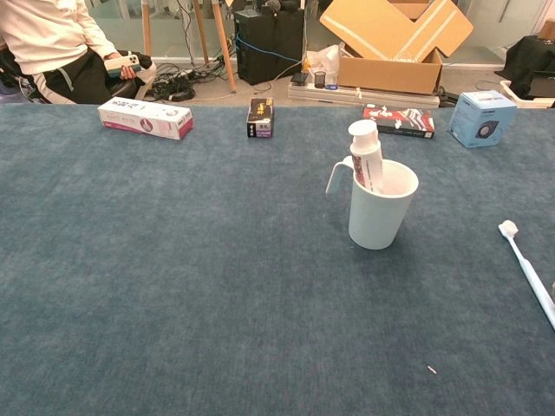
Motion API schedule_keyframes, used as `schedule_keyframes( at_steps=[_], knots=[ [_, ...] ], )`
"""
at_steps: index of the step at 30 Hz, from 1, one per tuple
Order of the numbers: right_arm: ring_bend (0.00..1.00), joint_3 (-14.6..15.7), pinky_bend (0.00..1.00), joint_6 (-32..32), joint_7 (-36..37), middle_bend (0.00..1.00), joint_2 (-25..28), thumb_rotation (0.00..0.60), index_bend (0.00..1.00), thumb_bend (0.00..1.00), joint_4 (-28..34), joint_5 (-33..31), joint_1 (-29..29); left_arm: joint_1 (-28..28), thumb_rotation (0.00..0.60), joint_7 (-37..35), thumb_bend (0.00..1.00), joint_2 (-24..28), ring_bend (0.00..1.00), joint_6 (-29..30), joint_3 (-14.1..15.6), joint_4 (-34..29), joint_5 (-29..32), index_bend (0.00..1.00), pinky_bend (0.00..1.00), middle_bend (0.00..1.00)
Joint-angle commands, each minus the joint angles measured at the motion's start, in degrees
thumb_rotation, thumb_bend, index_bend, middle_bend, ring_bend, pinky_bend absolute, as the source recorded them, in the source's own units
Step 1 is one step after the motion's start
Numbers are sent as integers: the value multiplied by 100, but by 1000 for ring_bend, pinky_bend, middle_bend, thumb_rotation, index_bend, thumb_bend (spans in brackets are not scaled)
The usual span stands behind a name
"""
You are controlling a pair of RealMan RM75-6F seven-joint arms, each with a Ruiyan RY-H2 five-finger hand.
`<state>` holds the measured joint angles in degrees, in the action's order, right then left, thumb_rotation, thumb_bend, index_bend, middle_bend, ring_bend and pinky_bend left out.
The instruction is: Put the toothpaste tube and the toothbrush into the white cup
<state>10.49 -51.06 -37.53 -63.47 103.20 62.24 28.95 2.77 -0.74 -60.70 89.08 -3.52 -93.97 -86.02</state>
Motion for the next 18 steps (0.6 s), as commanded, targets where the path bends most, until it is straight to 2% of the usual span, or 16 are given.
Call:
schedule_keyframes(
  at_steps=[1, 14, 18],
  knots=[
    [1000, -14, 1000, 9, 37, 1000, -29, 600, 357, 850, 26, 60, 16, 42, 600, -61, 496, -35, 20, -58, -45, -160, 67, 221, 34, 156],
    [1000, -132, 1000, 54, 126, 1000, -231, 600, 341, 850, 107, 260, 137, 5, 600, -48, 497, -8, 20, 11, -16, 0, 3, 222, 34, 156],
    [1000, -113, 1000, 61, 158, 1000, -140, 600, 340, 837, 247, 377, 165, 5, 600, -56, 497, 6, 20, 4, -13, 3, 3, 222, 34, 156]
  ],
)
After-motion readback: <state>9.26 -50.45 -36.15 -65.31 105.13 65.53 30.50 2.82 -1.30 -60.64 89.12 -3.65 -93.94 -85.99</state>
